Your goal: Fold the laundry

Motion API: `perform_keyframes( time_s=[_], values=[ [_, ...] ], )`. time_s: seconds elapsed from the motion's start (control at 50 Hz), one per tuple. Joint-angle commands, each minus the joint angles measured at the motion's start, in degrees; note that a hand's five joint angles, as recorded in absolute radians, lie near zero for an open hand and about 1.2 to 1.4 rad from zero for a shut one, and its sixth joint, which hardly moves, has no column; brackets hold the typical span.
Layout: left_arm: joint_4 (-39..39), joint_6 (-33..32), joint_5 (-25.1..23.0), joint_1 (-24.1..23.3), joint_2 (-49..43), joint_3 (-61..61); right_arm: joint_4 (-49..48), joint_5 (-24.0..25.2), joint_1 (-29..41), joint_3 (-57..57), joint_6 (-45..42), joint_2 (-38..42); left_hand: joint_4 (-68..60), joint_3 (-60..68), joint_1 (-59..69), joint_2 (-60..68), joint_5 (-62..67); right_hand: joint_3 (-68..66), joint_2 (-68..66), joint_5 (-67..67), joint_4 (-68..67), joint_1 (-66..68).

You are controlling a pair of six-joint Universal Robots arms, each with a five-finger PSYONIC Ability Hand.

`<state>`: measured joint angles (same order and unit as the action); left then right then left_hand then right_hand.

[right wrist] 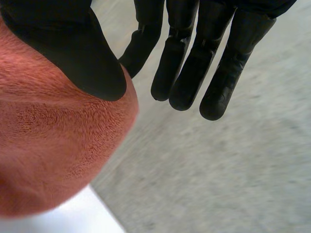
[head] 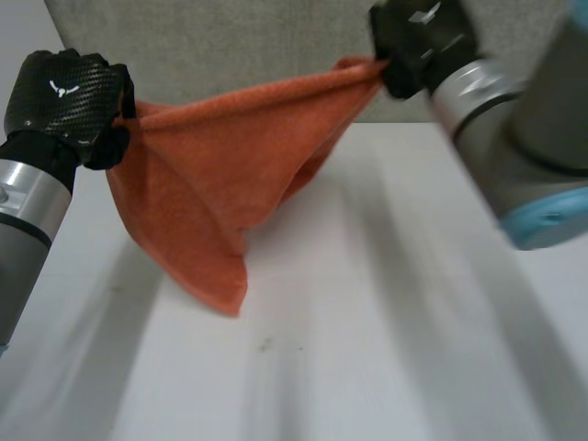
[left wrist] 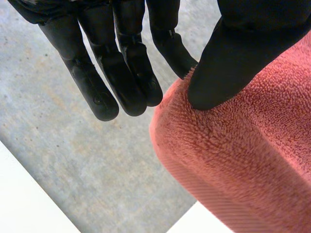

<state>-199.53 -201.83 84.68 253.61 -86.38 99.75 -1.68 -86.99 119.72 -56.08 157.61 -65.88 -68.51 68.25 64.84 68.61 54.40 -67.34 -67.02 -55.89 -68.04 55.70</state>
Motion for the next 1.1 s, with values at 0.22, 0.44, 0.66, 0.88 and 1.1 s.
perform_keyframes(
  time_s=[0.22,0.44,0.66,0.88,1.1],
  values=[
    [-4.20,-0.23,-0.05,-0.66,-8.54,0.35,18.72,7.10,2.35,-13.54,2.44,-0.76,-11.49,11.75,15.16,11.39,15.60,-12.66,-12.98,-14.11,-11.96,24.30],
    [-3.68,-0.58,0.22,0.40,-12.23,0.35,20.31,7.98,2.10,-7.03,6.57,7.35,-11.49,11.75,15.16,11.39,15.60,17.64,17.32,16.20,18.34,-6.00],
    [-2.80,-0.58,0.13,-0.04,-10.39,5.18,14.86,14.47,-1.42,-4.65,-3.69,6.11,-11.49,11.75,15.16,11.39,15.60,37.75,37.43,36.30,38.44,-26.10],
    [0.98,-0.50,-0.13,-0.31,-4.42,10.89,15.21,22.92,-1.51,-1.49,-28.66,15.51,-11.49,11.75,15.16,11.39,15.60,37.41,37.09,35.96,38.11,-25.77],
    [0.98,-0.41,-0.13,0.05,-3.00,12.66,15.21,22.48,-1.68,2.90,-37.54,25.80,-11.49,11.75,15.16,11.39,15.60,34.55,34.23,33.11,35.25,-22.91]
  ],
)
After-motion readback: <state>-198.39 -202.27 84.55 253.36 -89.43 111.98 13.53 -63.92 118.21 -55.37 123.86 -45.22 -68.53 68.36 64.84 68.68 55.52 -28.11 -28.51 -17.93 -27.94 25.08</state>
